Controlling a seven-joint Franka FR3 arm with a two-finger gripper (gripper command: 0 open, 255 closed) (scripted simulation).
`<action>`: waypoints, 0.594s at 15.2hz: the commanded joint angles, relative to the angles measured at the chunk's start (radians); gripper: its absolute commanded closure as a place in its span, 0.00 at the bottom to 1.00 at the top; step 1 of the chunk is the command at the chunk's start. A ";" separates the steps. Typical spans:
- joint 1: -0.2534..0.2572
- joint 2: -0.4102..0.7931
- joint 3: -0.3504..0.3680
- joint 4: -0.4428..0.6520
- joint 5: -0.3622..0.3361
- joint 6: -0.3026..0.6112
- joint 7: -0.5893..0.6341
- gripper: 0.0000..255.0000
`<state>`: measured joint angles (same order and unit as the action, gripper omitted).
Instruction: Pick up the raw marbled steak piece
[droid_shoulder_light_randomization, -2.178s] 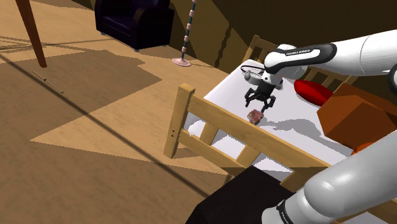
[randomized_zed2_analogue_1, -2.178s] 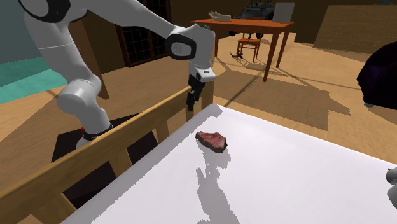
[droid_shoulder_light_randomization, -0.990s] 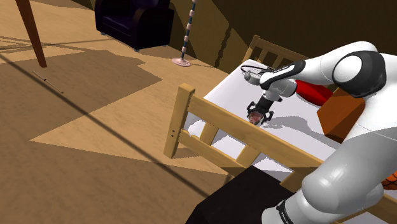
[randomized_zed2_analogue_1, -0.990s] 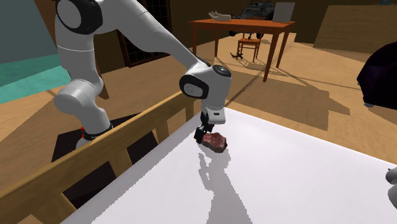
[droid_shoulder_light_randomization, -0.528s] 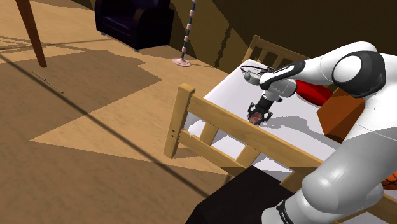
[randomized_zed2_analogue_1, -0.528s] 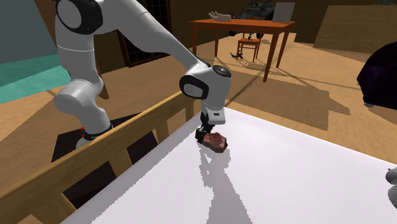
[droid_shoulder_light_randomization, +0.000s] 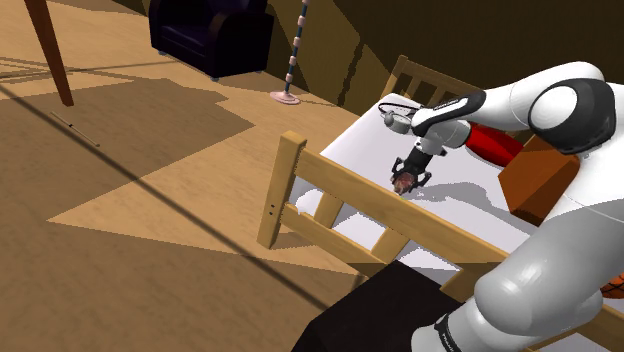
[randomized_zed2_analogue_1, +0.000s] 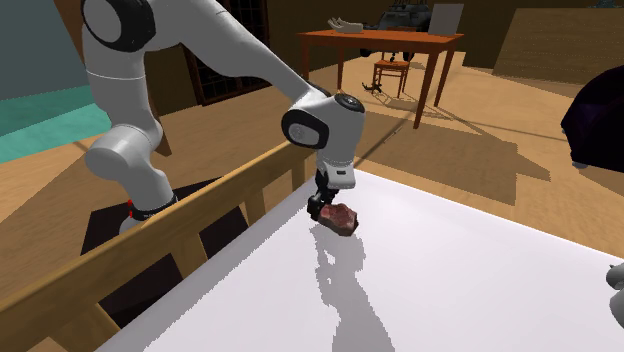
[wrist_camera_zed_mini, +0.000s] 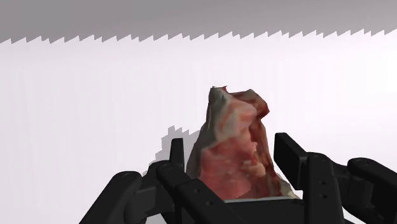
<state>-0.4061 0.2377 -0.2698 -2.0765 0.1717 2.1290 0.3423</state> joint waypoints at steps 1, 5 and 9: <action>0.001 -0.018 -0.002 0.006 -0.008 -0.023 0.006 1.00; 0.003 -0.049 -0.006 0.025 -0.021 -0.070 0.018 1.00; 0.005 -0.076 -0.008 0.046 -0.033 -0.118 0.029 1.00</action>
<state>-0.4015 0.1704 -0.2772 -2.0354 0.1428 2.0251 0.3676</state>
